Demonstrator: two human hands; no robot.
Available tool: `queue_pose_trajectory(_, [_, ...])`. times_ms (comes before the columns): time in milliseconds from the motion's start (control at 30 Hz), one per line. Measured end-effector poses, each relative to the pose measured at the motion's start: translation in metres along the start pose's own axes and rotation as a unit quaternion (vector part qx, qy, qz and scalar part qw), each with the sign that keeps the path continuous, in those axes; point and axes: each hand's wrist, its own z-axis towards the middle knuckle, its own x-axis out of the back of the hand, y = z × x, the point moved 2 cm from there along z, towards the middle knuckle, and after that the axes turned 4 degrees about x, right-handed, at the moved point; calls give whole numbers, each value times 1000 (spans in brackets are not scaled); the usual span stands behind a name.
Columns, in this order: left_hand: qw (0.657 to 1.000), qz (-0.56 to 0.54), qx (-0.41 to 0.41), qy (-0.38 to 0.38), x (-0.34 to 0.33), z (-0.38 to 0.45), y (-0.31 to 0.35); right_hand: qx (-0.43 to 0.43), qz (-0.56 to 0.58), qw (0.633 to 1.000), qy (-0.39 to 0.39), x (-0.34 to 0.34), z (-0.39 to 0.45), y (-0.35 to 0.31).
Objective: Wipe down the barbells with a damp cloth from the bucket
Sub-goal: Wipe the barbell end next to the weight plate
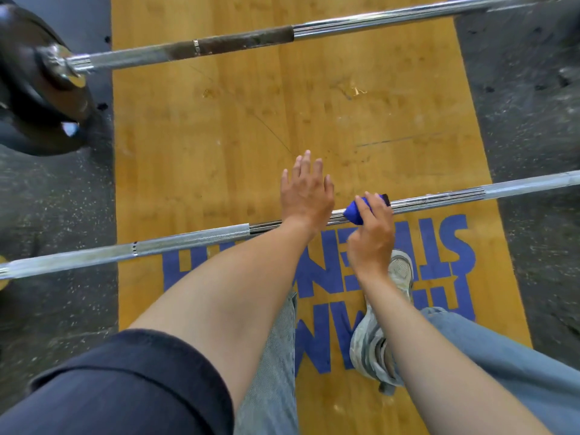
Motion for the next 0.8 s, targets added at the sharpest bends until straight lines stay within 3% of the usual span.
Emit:
queue_pose_trajectory(133, [1000,0,4,-1,2,11,-2,139,-8,989,-54,-8,2,-15])
queue_pose_trajectory(167, [1000,0,3,0,2,14,-2,139,-22,988,-56,-3,9,-4])
queue_pose_trajectory(267, [1000,-9,4,0,4,24,-1,-16,-25,1000,5,8,28,16])
queue_pose_trajectory(300, [1000,-11,7,-3,5,27,-2,-25,-24,999,10,6,30,9])
queue_pose_trajectory(400, [1000,-12,11,-4,6,35,-2,143,-40,988,-50,-11,24,-12])
queue_pose_trajectory(467, [1000,-13,12,2,8,40,-3,185,-47,980,-61,-6,30,-1])
queue_pose_trajectory(600, [1000,-17,12,0,7,48,-2,-6,-39,999,17,0,41,12])
queue_pose_trajectory(633, [1000,-18,13,-2,7,50,-3,18,-37,999,11,-5,41,2])
queue_pose_trajectory(733, [1000,-16,14,-9,7,53,-3,217,-38,974,-47,-20,33,-15])
queue_pose_trajectory(800, [1000,-15,11,-8,8,55,-3,218,-46,974,-35,-13,41,-1])
